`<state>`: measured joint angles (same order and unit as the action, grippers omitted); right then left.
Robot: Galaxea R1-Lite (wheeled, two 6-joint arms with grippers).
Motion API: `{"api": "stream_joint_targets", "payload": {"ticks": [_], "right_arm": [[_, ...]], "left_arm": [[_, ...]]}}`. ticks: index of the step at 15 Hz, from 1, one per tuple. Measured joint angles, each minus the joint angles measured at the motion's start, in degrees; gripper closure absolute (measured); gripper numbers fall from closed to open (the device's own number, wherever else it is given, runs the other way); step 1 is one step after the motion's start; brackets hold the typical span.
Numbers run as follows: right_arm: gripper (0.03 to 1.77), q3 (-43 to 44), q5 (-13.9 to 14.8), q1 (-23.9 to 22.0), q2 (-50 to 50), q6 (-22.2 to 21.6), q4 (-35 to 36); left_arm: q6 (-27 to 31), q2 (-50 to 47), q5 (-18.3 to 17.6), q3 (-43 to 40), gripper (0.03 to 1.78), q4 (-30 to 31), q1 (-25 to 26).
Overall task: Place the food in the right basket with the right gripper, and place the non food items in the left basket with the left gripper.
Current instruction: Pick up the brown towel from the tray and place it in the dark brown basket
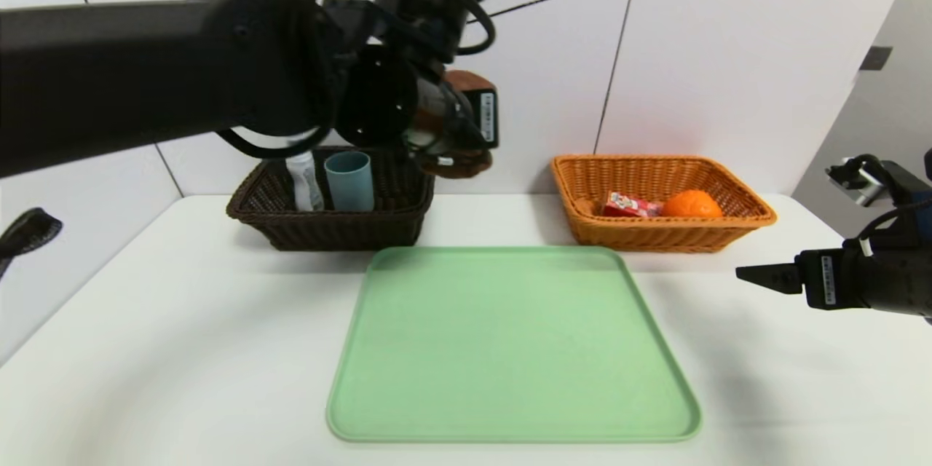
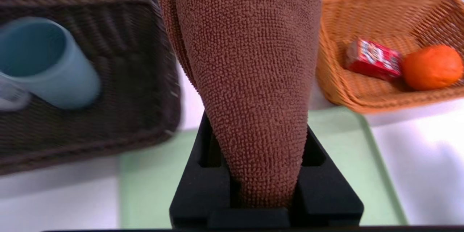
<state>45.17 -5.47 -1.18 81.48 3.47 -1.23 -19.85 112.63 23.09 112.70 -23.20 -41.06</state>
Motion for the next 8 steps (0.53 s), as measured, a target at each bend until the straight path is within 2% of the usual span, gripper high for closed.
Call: {"api": "stream_joint_targets", "payload": {"ticks": [3,4,8], "right_arm": [[0.09,-0.07,0.13,0.04,-0.01,0.21,0.02],[0.09,-0.1,0.13,0.13,-0.01,0.32,0.02],[0.09,-0.1,0.3,0.98,-0.01,0.27,0.0]], "left_arm": [[4.06,0.35,-8.96,-0.02,1.41,3.25,8.05],[4.34,1.16,-10.63,-0.05,1.41,3.63,9.73],[4.94,5.25,-11.3,-0.05,1.41,3.57,14.87]]}}
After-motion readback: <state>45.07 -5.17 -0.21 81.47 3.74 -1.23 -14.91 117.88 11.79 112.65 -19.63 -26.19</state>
